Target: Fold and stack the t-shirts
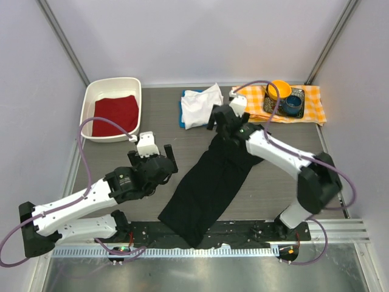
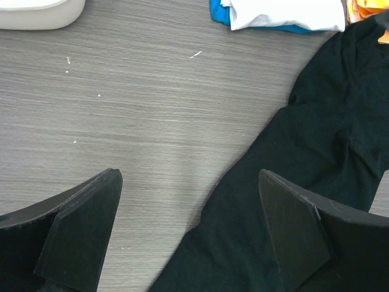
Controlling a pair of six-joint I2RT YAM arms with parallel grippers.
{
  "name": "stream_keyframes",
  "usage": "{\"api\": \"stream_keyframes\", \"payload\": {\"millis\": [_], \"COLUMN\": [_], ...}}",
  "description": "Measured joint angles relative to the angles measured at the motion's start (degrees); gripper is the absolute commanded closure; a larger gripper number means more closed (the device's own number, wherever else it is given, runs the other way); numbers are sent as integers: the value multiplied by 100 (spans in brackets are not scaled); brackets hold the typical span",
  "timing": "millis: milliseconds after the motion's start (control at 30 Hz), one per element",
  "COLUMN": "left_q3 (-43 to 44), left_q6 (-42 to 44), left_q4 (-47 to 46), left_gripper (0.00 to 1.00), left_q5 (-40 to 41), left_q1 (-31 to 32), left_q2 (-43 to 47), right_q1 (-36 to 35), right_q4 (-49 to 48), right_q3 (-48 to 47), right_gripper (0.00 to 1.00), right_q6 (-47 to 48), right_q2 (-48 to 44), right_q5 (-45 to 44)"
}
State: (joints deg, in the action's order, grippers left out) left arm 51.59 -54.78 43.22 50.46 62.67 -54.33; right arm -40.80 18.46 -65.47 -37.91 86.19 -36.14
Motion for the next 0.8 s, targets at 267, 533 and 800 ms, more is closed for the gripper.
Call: {"api": "stream_keyframes", "payload": {"millis": [267, 533, 800], "left_q3": [-122, -435, -503], "left_q6": [273, 339, 487], "left_q4": [-640, -1073, -1530], "left_gripper": [0, 0, 0], "left_q5": [-555, -975, -1412], "left_q1": [-437, -557, -782], "left_q2": [-109, -422, -695], "right_q1": [1115, 1631, 1591], "right_q4": [-518, -251, -39], "right_q3": [-3077, -4839, -4784], "right_gripper": [0, 0, 0], "right_q6": [527, 592, 457], "right_q2": [2946, 4612, 4760], "right_q5": [1091, 1641, 2149]}}
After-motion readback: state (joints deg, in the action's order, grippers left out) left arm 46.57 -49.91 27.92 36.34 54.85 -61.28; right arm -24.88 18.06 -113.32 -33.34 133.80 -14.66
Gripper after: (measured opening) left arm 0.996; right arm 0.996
